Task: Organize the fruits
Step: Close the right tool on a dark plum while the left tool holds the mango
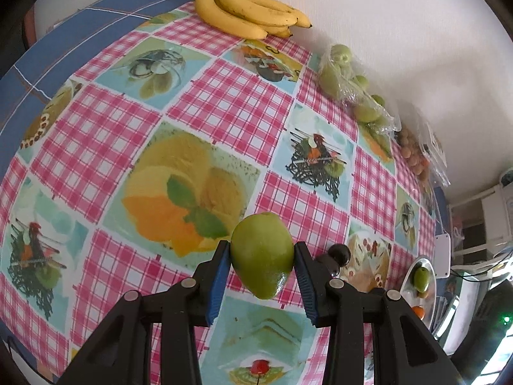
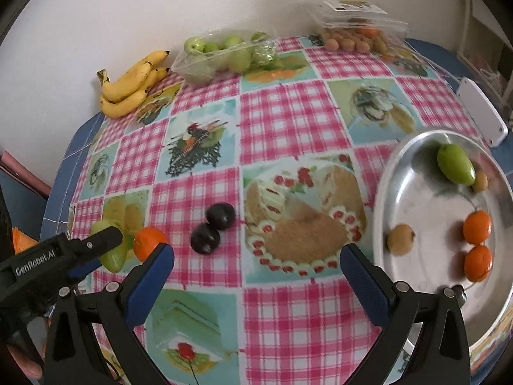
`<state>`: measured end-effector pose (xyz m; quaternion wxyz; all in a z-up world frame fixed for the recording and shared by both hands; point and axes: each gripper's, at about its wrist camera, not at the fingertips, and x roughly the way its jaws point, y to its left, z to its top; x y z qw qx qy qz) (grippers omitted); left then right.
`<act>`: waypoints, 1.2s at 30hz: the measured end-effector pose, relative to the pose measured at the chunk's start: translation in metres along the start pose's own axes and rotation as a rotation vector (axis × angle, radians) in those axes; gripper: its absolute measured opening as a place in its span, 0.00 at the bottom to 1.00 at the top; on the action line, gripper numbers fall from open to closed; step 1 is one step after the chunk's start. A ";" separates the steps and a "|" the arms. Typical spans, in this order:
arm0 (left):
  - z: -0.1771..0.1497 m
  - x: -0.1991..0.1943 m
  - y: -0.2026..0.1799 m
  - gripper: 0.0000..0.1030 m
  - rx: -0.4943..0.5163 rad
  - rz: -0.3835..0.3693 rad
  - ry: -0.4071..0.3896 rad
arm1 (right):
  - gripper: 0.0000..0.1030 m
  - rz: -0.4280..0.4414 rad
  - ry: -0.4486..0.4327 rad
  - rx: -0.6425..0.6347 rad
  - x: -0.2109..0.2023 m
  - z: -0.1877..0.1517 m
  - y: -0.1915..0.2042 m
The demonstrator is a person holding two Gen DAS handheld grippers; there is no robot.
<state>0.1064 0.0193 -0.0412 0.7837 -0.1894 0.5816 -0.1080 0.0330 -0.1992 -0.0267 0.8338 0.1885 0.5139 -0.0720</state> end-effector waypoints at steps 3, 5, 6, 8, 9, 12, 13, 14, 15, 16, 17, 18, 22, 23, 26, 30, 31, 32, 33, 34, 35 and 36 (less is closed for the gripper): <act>0.004 0.001 0.003 0.41 -0.012 0.006 -0.003 | 0.97 -0.006 0.018 0.002 0.008 0.004 0.011; 0.005 0.001 0.004 0.41 -0.015 0.008 -0.004 | 0.87 -0.019 0.029 -0.006 0.013 0.005 0.017; 0.005 0.002 0.004 0.41 -0.015 0.006 -0.004 | 0.85 -0.028 0.038 -0.008 0.016 0.006 0.021; 0.006 0.002 0.005 0.41 -0.017 0.001 -0.003 | 0.80 -0.029 0.056 -0.001 0.022 0.006 0.023; 0.006 0.002 0.005 0.41 -0.018 0.000 -0.004 | 0.78 -0.023 0.064 0.005 0.025 0.006 0.024; 0.007 0.003 0.005 0.41 -0.024 -0.002 -0.001 | 0.61 -0.017 0.092 0.016 0.035 0.004 0.029; 0.007 0.004 0.005 0.41 -0.025 -0.002 0.001 | 0.57 -0.020 0.099 0.015 0.037 0.004 0.030; 0.008 0.004 0.006 0.41 -0.027 -0.003 0.003 | 0.56 -0.022 0.105 0.016 0.041 0.004 0.032; 0.008 0.005 0.006 0.41 -0.028 -0.003 0.007 | 0.56 -0.019 0.109 0.018 0.043 0.004 0.032; 0.008 0.006 0.006 0.41 -0.028 -0.004 0.008 | 0.55 -0.016 0.117 0.021 0.046 0.004 0.033; 0.008 0.007 0.005 0.41 -0.027 -0.005 0.009 | 0.54 -0.016 0.120 0.024 0.047 0.004 0.033; 0.008 0.008 0.005 0.41 -0.026 -0.007 0.010 | 0.52 -0.014 0.125 0.024 0.049 0.004 0.033; 0.009 0.010 0.004 0.41 -0.025 -0.010 0.013 | 0.45 -0.009 0.132 0.019 0.054 0.004 0.038; 0.009 0.010 0.004 0.41 -0.028 -0.011 0.015 | 0.44 -0.008 0.132 0.018 0.054 0.004 0.039; 0.009 0.011 0.005 0.41 -0.032 -0.010 0.018 | 0.38 -0.014 0.130 0.015 0.057 0.005 0.041; 0.010 0.012 0.006 0.41 -0.037 -0.011 0.020 | 0.35 -0.022 0.128 0.006 0.059 0.005 0.044; 0.010 0.012 0.006 0.41 -0.037 -0.012 0.020 | 0.33 -0.020 0.127 0.004 0.059 0.005 0.045; 0.010 0.013 0.006 0.41 -0.038 -0.010 0.022 | 0.33 -0.024 0.124 -0.003 0.059 0.005 0.047; 0.010 0.014 0.006 0.41 -0.040 -0.009 0.024 | 0.33 -0.031 0.120 -0.014 0.059 0.005 0.049; 0.010 0.015 0.006 0.41 -0.042 -0.008 0.026 | 0.32 -0.035 0.118 -0.020 0.059 0.005 0.049; 0.010 0.016 0.007 0.41 -0.042 -0.007 0.028 | 0.31 -0.038 0.116 -0.026 0.059 0.005 0.050; 0.010 0.017 0.006 0.41 -0.043 -0.005 0.029 | 0.31 -0.038 0.116 -0.030 0.058 0.005 0.050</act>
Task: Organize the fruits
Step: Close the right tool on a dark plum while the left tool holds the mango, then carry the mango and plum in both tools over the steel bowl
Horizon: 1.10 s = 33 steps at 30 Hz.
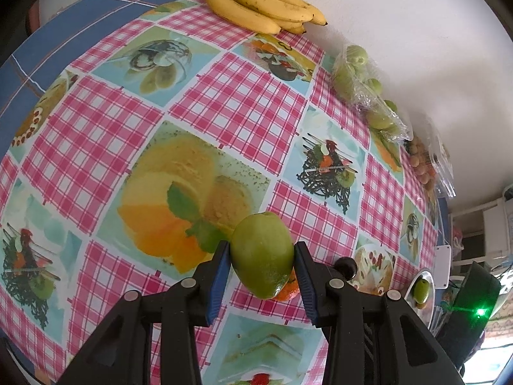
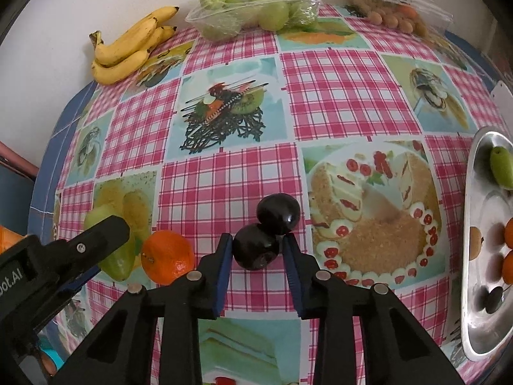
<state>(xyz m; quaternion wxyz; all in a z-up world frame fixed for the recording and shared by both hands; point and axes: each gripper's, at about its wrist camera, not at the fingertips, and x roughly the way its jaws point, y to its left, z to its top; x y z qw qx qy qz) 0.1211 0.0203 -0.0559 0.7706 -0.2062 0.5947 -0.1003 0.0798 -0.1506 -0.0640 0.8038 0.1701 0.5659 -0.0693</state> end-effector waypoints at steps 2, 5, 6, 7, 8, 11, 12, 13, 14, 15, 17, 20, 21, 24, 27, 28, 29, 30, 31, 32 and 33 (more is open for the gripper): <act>0.000 0.001 0.000 0.41 -0.001 0.002 0.001 | 0.29 -0.002 -0.001 -0.008 0.000 0.000 0.001; 0.000 0.002 0.000 0.41 -0.001 0.004 0.002 | 0.29 -0.007 -0.001 -0.017 0.000 -0.001 0.003; 0.000 0.002 0.000 0.41 -0.001 0.004 0.002 | 0.29 -0.006 -0.001 -0.020 0.000 -0.001 0.003; 0.000 0.002 0.000 0.41 -0.001 0.005 0.001 | 0.29 -0.006 -0.001 -0.023 -0.001 -0.002 0.004; 0.000 0.002 0.000 0.41 -0.002 0.006 0.001 | 0.29 -0.006 -0.005 -0.027 -0.002 -0.002 0.005; 0.000 0.002 0.000 0.41 0.000 0.008 0.000 | 0.29 -0.002 -0.021 -0.038 -0.009 -0.003 0.007; 0.000 0.002 0.000 0.41 0.002 0.010 -0.001 | 0.29 0.002 -0.027 -0.041 -0.012 -0.003 0.008; 0.000 0.001 0.000 0.41 0.003 0.011 -0.002 | 0.29 0.006 -0.031 -0.043 -0.015 -0.004 0.008; 0.000 0.001 0.000 0.41 0.004 0.012 -0.003 | 0.29 0.010 -0.037 -0.043 -0.018 -0.004 0.008; 0.000 0.001 0.000 0.41 0.005 0.013 -0.005 | 0.29 0.011 -0.043 -0.045 -0.022 -0.005 0.008; 0.000 -0.001 -0.001 0.41 0.008 0.017 -0.010 | 0.29 0.011 -0.053 -0.047 -0.027 -0.006 0.008; 0.000 -0.003 -0.001 0.41 0.016 0.022 -0.016 | 0.29 0.012 -0.062 -0.048 -0.033 -0.006 0.007; 0.000 -0.003 -0.001 0.41 0.018 0.025 -0.017 | 0.29 0.014 -0.063 -0.045 -0.034 -0.007 0.006; 0.000 -0.003 -0.003 0.41 0.028 0.039 -0.020 | 0.29 0.017 -0.063 -0.040 -0.038 -0.008 0.003; 0.000 -0.002 -0.005 0.41 0.042 0.051 -0.026 | 0.29 0.007 -0.061 -0.035 -0.041 -0.009 -0.001; 0.001 -0.002 -0.005 0.41 0.046 0.052 -0.028 | 0.29 0.003 -0.060 -0.033 -0.042 -0.009 -0.003; 0.001 -0.002 -0.006 0.41 0.047 0.056 -0.030 | 0.29 0.003 -0.060 -0.031 -0.043 -0.010 -0.005; 0.002 -0.002 -0.006 0.41 0.052 0.064 -0.032 | 0.29 0.005 -0.060 -0.029 -0.044 -0.010 -0.007; 0.002 -0.001 -0.007 0.41 0.053 0.063 -0.031 | 0.29 0.007 -0.059 -0.025 -0.045 -0.010 -0.009; 0.003 0.000 -0.007 0.41 0.055 0.069 -0.032 | 0.29 0.012 -0.060 -0.018 -0.047 -0.010 -0.012; 0.003 0.000 -0.008 0.41 0.058 0.074 -0.033 | 0.29 0.017 -0.061 -0.008 -0.049 -0.009 -0.016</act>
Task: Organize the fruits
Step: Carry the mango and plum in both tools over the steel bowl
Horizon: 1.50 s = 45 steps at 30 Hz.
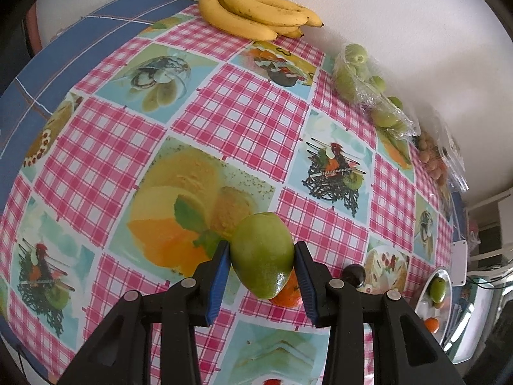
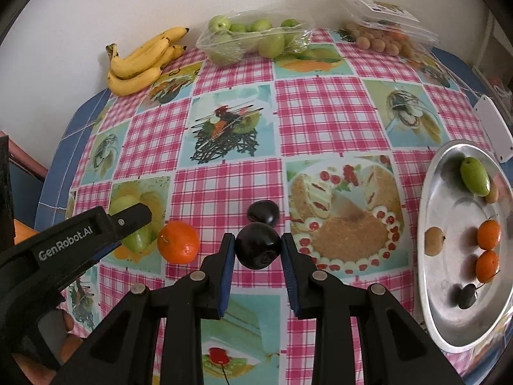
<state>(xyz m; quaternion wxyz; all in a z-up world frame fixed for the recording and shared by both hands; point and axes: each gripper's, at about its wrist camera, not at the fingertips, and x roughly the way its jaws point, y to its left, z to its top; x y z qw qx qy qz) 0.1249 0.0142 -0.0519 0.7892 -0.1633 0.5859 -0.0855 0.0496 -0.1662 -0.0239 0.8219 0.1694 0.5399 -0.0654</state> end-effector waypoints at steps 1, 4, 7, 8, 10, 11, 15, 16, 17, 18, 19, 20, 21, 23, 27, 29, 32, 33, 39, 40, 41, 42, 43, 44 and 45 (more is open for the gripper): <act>0.001 0.001 -0.001 0.41 0.002 0.004 -0.001 | 0.29 0.003 -0.003 0.011 -0.002 0.001 -0.004; 0.002 0.001 -0.004 0.41 0.012 0.016 -0.009 | 0.29 0.002 -0.018 0.038 -0.009 0.003 -0.014; 0.003 0.001 -0.010 0.41 0.025 0.021 -0.014 | 0.29 -0.007 -0.026 0.056 -0.014 0.004 -0.024; 0.003 0.002 -0.012 0.41 0.028 0.022 -0.016 | 0.29 -0.006 -0.029 0.063 -0.015 0.005 -0.027; 0.004 0.003 -0.017 0.41 0.037 0.024 -0.019 | 0.29 -0.001 -0.035 0.081 -0.018 0.006 -0.034; 0.005 0.003 -0.019 0.41 0.041 0.026 -0.020 | 0.29 0.002 -0.039 0.092 -0.021 0.006 -0.038; 0.007 0.007 -0.029 0.41 0.058 0.034 -0.023 | 0.29 0.006 -0.054 0.135 -0.028 0.009 -0.055; 0.007 0.008 -0.032 0.41 0.061 0.034 -0.024 | 0.29 0.002 -0.057 0.145 -0.030 0.009 -0.059; 0.007 0.008 -0.034 0.41 0.064 0.033 -0.024 | 0.29 -0.004 -0.062 0.157 -0.031 0.010 -0.064; 0.007 0.008 -0.037 0.41 0.067 0.033 -0.025 | 0.29 -0.008 -0.066 0.167 -0.032 0.011 -0.068; 0.006 0.007 -0.040 0.41 0.066 0.038 -0.035 | 0.29 -0.012 -0.070 0.181 -0.035 0.011 -0.075; 0.005 0.007 -0.043 0.41 0.072 0.034 -0.036 | 0.29 -0.014 -0.073 0.192 -0.036 0.012 -0.079; 0.004 0.006 -0.048 0.41 0.079 0.030 -0.036 | 0.29 -0.016 -0.077 0.206 -0.038 0.013 -0.086; 0.001 0.004 -0.054 0.41 0.089 0.020 -0.038 | 0.29 -0.019 -0.083 0.229 -0.041 0.013 -0.096; -0.005 -0.002 -0.072 0.41 0.131 0.012 -0.054 | 0.29 -0.024 -0.096 0.275 -0.048 0.013 -0.116; -0.009 -0.005 -0.082 0.41 0.156 0.001 -0.060 | 0.29 -0.033 -0.102 0.298 -0.052 0.012 -0.127; -0.016 -0.009 -0.101 0.41 0.202 -0.012 -0.066 | 0.29 -0.045 -0.112 0.342 -0.057 0.010 -0.146; -0.019 -0.010 -0.107 0.41 0.222 -0.017 -0.067 | 0.29 -0.048 -0.113 0.352 -0.058 0.009 -0.150; -0.049 -0.012 -0.157 0.41 0.368 -0.057 -0.050 | 0.29 -0.075 -0.128 0.444 -0.068 0.002 -0.193; -0.054 -0.011 -0.164 0.41 0.389 -0.064 -0.045 | 0.29 -0.079 -0.130 0.455 -0.070 0.001 -0.198; -0.060 -0.011 -0.172 0.41 0.414 -0.074 -0.037 | 0.29 -0.086 -0.134 0.469 -0.072 -0.001 -0.205; -0.068 -0.009 -0.181 0.41 0.443 -0.082 -0.028 | 0.29 -0.093 -0.137 0.478 -0.074 -0.002 -0.209; -0.073 -0.009 -0.188 0.41 0.464 -0.088 -0.022 | 0.29 -0.103 -0.141 0.489 -0.076 -0.004 -0.217; -0.080 -0.007 -0.197 0.41 0.490 -0.093 -0.015 | 0.29 -0.109 -0.143 0.496 -0.077 -0.005 -0.221; -0.087 -0.007 -0.203 0.41 0.509 -0.097 -0.008 | 0.29 -0.113 -0.144 0.503 -0.079 -0.007 -0.226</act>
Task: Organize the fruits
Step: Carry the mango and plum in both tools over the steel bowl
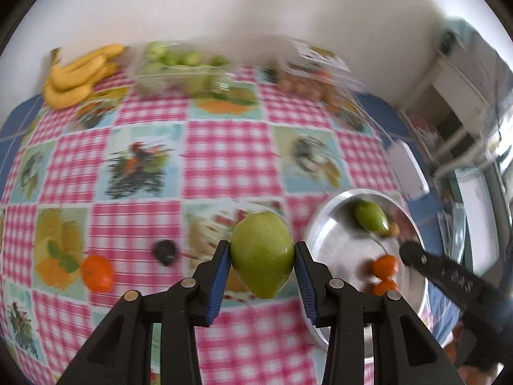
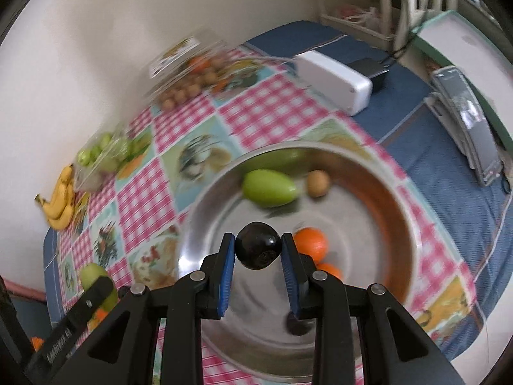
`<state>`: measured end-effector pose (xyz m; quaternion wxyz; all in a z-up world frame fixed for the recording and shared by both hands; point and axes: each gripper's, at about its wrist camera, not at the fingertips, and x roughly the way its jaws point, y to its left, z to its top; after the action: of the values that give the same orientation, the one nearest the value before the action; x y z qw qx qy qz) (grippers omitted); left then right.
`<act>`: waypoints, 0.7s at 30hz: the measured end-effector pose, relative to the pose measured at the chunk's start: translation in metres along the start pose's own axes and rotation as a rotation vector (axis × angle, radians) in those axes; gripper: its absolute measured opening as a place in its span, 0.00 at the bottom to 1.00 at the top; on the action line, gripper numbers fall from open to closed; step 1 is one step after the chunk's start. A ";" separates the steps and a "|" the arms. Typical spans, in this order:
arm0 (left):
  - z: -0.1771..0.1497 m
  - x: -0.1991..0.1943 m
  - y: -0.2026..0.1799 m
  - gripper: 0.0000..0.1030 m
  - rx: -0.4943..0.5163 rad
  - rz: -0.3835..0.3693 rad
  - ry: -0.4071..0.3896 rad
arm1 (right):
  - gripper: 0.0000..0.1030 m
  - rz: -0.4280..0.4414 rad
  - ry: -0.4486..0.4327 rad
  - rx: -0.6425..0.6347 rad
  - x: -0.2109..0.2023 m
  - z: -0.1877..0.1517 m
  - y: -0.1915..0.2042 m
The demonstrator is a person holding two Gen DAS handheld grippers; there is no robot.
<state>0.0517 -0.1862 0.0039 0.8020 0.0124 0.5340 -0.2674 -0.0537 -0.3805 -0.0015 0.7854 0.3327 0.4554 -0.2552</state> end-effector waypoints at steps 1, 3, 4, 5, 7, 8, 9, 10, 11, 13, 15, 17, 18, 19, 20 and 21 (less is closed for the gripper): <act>-0.002 0.001 -0.007 0.41 0.015 -0.005 0.006 | 0.29 0.001 0.000 0.005 0.000 0.001 -0.003; -0.006 0.006 -0.020 0.41 0.046 -0.016 0.018 | 0.29 0.006 0.000 0.017 -0.001 0.002 -0.010; -0.009 0.008 -0.026 0.41 0.062 -0.019 0.024 | 0.29 0.006 -0.001 0.019 -0.002 0.003 -0.012; -0.011 0.010 -0.033 0.41 0.080 -0.020 0.031 | 0.29 0.005 -0.002 0.020 -0.002 0.003 -0.014; -0.015 0.014 -0.042 0.41 0.105 -0.023 0.040 | 0.29 0.009 -0.002 0.022 -0.004 0.003 -0.017; -0.017 0.016 -0.045 0.41 0.114 -0.025 0.046 | 0.29 0.011 -0.002 0.021 -0.004 0.003 -0.018; -0.019 0.019 -0.049 0.41 0.127 -0.027 0.052 | 0.29 0.012 -0.001 0.018 -0.004 0.003 -0.018; -0.021 0.021 -0.052 0.41 0.139 -0.030 0.057 | 0.29 0.013 0.002 0.014 -0.003 0.003 -0.018; -0.022 0.022 -0.054 0.41 0.145 -0.033 0.063 | 0.29 0.013 0.009 0.007 -0.002 0.002 -0.017; -0.024 0.027 -0.057 0.41 0.151 -0.039 0.079 | 0.29 0.012 0.025 -0.005 0.003 0.001 -0.015; -0.026 0.032 -0.059 0.41 0.154 -0.041 0.092 | 0.29 0.016 0.050 -0.015 0.009 -0.001 -0.013; -0.028 0.036 -0.060 0.41 0.154 -0.045 0.105 | 0.29 0.025 0.073 -0.019 0.013 -0.003 -0.012; -0.029 0.038 -0.061 0.41 0.155 -0.048 0.111 | 0.29 0.028 0.084 -0.022 0.016 -0.005 -0.011; -0.030 0.040 -0.062 0.41 0.155 -0.049 0.117 | 0.29 0.029 0.092 -0.024 0.018 -0.005 -0.010; -0.031 0.041 -0.061 0.41 0.155 -0.050 0.121 | 0.29 0.028 0.102 -0.028 0.020 -0.007 -0.010; -0.031 0.042 -0.062 0.41 0.156 -0.051 0.127 | 0.30 0.028 0.114 -0.029 0.023 -0.008 -0.009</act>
<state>0.0099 -0.2471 -0.0292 0.7561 0.0781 0.5614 -0.3272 -0.0542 -0.3828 -0.0271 0.7665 0.3414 0.4983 -0.2183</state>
